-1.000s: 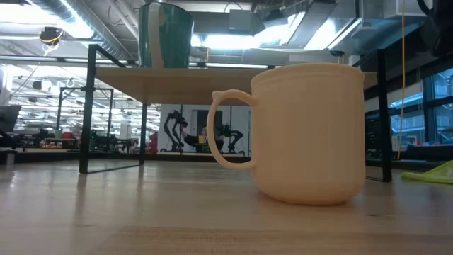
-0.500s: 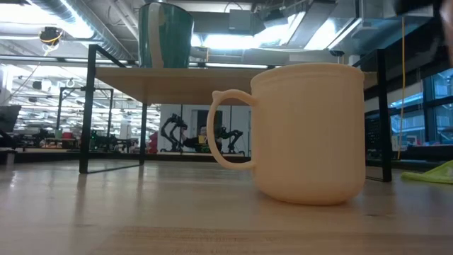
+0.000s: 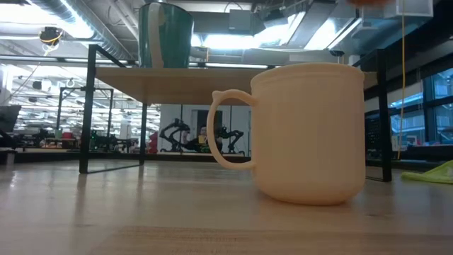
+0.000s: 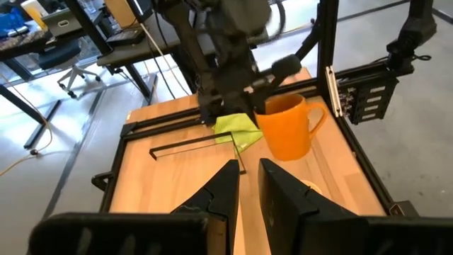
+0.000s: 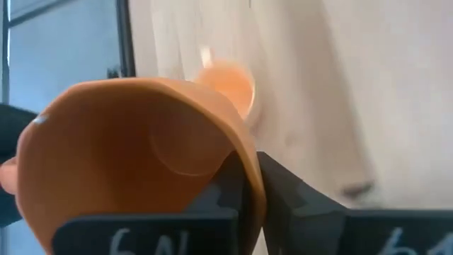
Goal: Stack small to large cups/mugs on shelf
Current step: Put the orange mug on the shelf
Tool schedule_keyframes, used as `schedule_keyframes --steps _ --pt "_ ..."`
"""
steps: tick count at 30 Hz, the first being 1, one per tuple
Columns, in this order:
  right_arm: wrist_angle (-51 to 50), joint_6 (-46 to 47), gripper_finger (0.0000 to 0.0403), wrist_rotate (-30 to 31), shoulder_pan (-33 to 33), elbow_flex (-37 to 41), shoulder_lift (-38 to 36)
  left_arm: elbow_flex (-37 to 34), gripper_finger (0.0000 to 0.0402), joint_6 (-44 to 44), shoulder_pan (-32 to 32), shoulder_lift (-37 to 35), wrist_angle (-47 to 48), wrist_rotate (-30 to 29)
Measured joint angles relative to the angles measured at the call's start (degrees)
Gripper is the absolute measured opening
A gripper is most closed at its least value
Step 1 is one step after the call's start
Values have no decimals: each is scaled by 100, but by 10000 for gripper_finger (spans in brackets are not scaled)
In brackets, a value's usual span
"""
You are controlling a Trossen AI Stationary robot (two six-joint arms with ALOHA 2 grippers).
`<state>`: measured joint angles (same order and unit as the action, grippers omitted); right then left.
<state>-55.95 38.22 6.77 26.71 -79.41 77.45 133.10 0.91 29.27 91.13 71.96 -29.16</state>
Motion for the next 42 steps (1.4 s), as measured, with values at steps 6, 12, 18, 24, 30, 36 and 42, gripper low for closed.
schedule_keyframes --steps 6,12,18,24,30,36,42 --pt "-658 -1728 23 328 -468 -1415 765 0 49 3 -1 0 1 -33" --pt "-1517 -2807 31 314 -1135 -2921 1860 0 49 93 1 0 0 -47" --pt "-1959 -3211 24 73 -1849 -4351 2561 0 49 348 -1 0 0 -45" --pt "-2875 -3091 23 -96 -2460 -5028 3023 0 49 367 -1 0 26 -44" --pt "-3019 -3167 25 -215 -2650 -5037 3302 0 49 971 -52 0 693 -36" --pt "-3001 -3423 27 -423 -2776 -5039 3559 0 49 1362 -50 0 1213 -15" --pt "-2955 -3709 28 -661 -2931 -5039 3750 0 49 1407 -54 0 1228 232"
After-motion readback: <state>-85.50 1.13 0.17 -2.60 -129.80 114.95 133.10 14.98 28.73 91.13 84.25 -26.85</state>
